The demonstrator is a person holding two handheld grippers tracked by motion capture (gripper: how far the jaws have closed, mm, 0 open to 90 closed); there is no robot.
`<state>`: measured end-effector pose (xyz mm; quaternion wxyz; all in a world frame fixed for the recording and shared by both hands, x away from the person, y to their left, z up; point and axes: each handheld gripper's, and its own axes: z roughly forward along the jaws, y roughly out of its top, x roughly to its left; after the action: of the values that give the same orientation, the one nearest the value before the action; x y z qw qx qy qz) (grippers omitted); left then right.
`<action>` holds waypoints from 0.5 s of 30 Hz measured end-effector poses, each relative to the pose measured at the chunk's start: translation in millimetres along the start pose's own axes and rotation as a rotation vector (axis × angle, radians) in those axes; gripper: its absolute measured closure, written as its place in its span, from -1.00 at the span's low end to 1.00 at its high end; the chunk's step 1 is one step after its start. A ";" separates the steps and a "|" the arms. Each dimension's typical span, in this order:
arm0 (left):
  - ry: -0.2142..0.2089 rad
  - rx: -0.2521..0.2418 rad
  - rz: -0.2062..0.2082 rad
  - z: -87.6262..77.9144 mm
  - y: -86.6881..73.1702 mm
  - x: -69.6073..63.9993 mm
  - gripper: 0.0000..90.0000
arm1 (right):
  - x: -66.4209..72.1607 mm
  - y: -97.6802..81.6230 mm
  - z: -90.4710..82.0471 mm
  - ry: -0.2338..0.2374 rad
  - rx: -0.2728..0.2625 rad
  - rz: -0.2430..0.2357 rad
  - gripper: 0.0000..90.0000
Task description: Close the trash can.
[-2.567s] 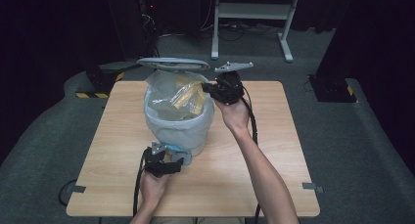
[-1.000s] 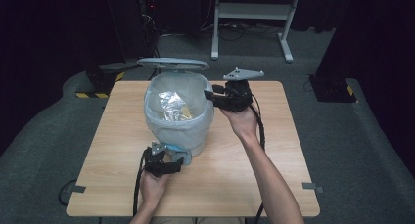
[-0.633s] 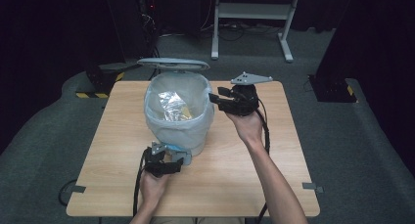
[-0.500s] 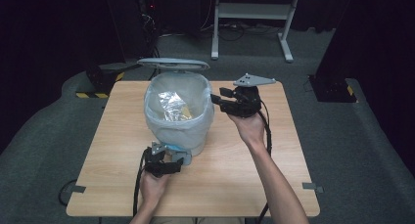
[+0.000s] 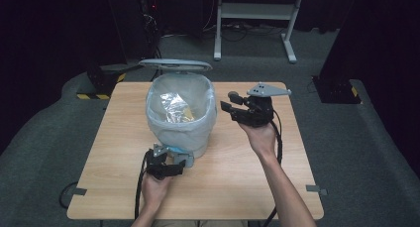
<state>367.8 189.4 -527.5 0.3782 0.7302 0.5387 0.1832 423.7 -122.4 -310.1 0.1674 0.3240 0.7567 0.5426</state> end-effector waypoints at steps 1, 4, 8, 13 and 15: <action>-0.001 -0.001 -0.002 -0.1 -0.1 0.0 -0.87 | -0.1 -4.2 -1.9 0.001 -0.003 0.002 0.21; -0.009 -0.007 -0.007 -1.3 -0.4 1.2 -0.86 | 0.6 -25.4 -6.8 -0.009 0.000 0.015 0.20; -0.021 -0.018 -0.013 -3.7 -1.8 1.2 -0.85 | 2.5 -76.9 -4.1 -0.031 0.052 0.039 0.18; -0.038 -0.050 -0.011 -8.2 -4.0 1.9 -0.83 | 2.2 -162.3 14.1 -0.107 0.197 0.074 0.14; -0.055 -0.069 -0.031 -12.8 -4.7 4.8 -0.82 | 2.1 -185.3 20.3 -0.150 0.257 0.068 0.11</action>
<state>357.8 199.0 -523.5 0.4208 0.7129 0.5328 0.1757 377.2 -143.8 -489.3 0.1620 0.4080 0.7938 0.4209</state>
